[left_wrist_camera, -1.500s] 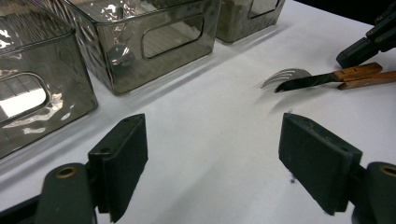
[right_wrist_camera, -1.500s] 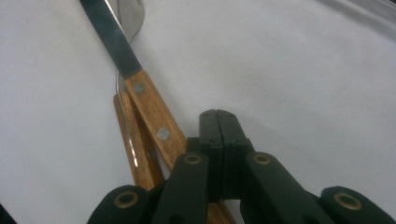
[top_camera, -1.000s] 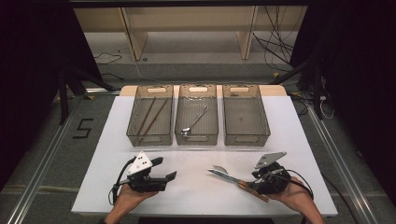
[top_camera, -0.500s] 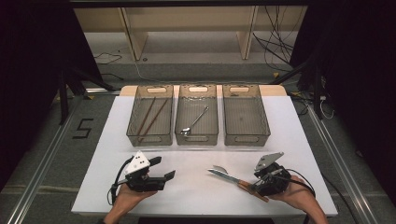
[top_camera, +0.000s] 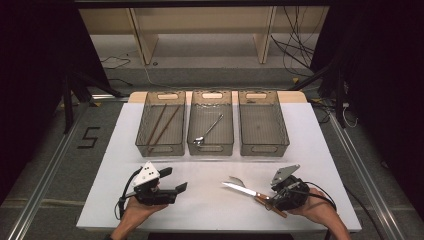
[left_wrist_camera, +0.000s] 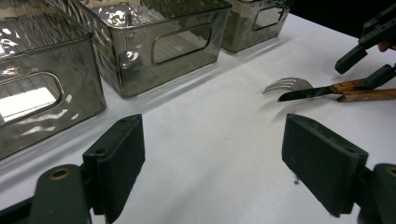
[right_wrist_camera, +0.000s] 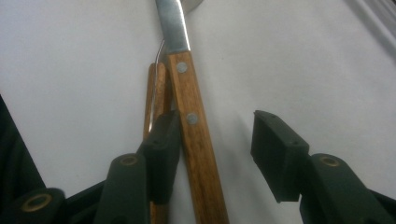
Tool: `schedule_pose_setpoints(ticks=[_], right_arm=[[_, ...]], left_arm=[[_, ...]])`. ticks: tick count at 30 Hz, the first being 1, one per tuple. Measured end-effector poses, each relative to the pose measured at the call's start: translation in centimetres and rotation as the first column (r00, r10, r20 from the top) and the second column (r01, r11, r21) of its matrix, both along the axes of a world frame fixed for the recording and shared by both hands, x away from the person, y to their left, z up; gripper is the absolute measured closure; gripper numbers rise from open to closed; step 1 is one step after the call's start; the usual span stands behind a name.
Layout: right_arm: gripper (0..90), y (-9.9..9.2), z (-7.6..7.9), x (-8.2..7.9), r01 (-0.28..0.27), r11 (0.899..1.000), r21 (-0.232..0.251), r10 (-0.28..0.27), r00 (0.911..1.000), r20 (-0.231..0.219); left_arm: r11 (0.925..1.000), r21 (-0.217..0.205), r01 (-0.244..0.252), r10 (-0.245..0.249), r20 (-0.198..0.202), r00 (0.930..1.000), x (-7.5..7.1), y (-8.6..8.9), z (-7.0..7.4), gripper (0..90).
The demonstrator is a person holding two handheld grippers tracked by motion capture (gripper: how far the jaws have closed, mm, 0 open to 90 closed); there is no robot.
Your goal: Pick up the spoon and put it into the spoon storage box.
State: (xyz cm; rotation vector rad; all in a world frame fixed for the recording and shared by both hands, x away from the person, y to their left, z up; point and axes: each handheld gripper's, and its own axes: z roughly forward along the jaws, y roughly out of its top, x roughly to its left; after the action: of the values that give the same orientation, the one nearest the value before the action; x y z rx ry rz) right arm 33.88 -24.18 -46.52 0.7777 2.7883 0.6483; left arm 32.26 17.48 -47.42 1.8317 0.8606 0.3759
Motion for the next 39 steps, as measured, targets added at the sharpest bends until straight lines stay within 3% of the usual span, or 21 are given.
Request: schedule_pose_setpoints(ticks=[25,33,39], right_arm=[[65.2,0.69,-0.35,-0.04,-0.043,0.999,-0.018,0.043,0.9991,0.001],[72.1,0.68,-0.39,-0.06,-0.079,0.997,-0.007,0.079,0.9968,-0.013],[75.5,0.98,-0.27,-0.12,-0.111,0.993,-0.035,0.111,0.9938,-0.003]], left_arm=[[1.0000,0.004,-0.003,0.003,-0.005,1.0000,0.21,-0.14,-0.07,21.0],[0.9999,0.001,-0.013,0.013,-0.009,0.9999,0.05,-0.01,-0.16,21.0],[0.9999,0.004,-0.016,0.016,-0.007,0.9999,-0.07,0.09,-0.12,21.0]])
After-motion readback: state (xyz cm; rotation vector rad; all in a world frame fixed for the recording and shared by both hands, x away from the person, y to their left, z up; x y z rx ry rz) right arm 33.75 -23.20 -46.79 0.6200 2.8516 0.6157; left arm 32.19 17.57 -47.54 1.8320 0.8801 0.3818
